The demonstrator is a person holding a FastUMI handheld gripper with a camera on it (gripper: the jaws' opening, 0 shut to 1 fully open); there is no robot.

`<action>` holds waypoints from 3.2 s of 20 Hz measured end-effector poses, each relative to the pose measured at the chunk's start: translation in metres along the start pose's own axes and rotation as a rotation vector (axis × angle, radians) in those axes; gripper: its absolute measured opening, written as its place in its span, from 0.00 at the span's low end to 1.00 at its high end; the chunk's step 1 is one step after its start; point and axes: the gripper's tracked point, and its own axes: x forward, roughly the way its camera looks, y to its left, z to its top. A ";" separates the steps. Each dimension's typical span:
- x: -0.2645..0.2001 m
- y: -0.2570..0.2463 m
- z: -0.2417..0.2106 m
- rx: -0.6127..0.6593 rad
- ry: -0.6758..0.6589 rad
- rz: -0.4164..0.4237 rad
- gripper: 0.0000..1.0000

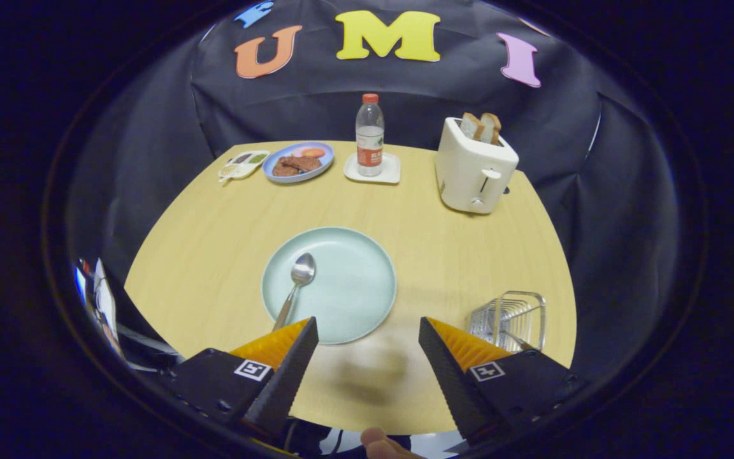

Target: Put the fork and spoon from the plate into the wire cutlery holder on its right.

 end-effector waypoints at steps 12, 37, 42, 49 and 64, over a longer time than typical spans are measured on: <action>0.075 0.091 -0.006 0.175 -0.080 0.018 0.94; 0.072 0.063 -0.032 0.122 0.090 -0.017 0.03; 0.040 0.032 -0.028 0.113 0.085 0.018 0.03; -0.004 -0.033 -0.030 0.140 0.071 0.014 0.02; -0.050 -0.157 -0.065 0.272 0.064 -0.064 0.02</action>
